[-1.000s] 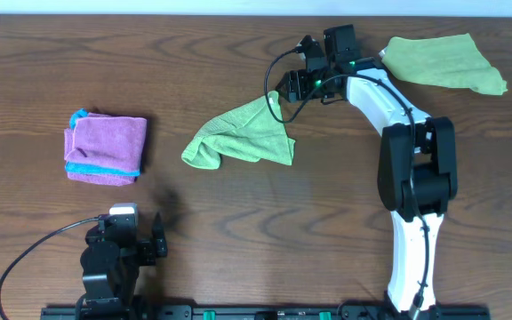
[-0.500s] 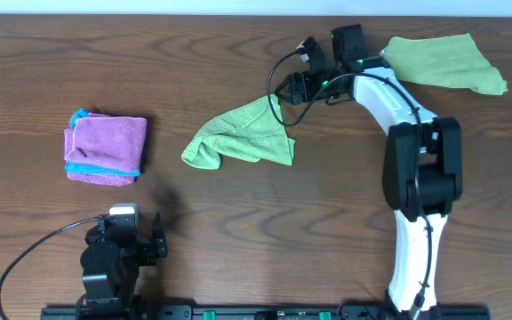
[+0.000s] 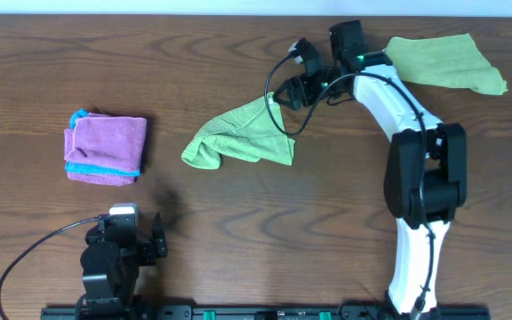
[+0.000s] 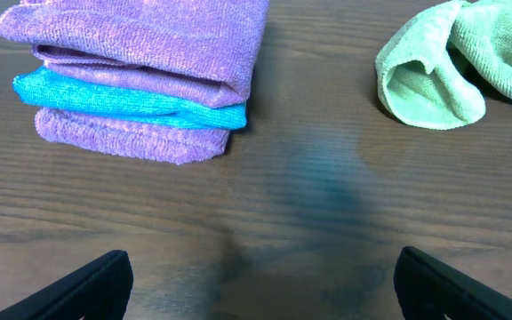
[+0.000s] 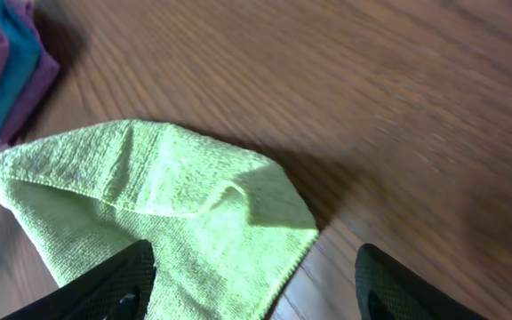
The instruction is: Fold the cloth
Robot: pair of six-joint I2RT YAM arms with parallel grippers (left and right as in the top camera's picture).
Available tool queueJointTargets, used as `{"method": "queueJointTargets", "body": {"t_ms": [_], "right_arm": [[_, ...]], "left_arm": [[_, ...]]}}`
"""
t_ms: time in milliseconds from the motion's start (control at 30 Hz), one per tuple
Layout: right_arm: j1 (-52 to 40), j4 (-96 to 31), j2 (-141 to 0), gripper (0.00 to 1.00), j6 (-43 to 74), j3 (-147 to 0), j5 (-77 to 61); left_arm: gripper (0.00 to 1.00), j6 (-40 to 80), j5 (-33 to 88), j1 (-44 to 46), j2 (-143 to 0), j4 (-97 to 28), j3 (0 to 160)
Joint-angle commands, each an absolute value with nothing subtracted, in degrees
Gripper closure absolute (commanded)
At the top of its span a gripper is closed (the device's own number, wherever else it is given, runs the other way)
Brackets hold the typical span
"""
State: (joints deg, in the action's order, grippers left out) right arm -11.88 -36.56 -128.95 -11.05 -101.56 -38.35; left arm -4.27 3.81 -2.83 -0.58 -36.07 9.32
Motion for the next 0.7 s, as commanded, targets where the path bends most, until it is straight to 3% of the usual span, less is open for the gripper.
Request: {"method": "queueJointTargets", "body": {"t_ms": [0, 667], "right_arm": [[-12.5, -36.1, -128.9, 0.29, -13.8, -102.5, -38.8], [-15.9, -29.4, -134.3, 0.36, -13.8, -102.5, -38.8]], "left_arm": [[0.05, -3.8, 3.0, -2.6, -0.2, -36.2, 9.0], [0.05, -3.8, 3.0, -2.6, -0.2, -36.2, 9.0]]}}
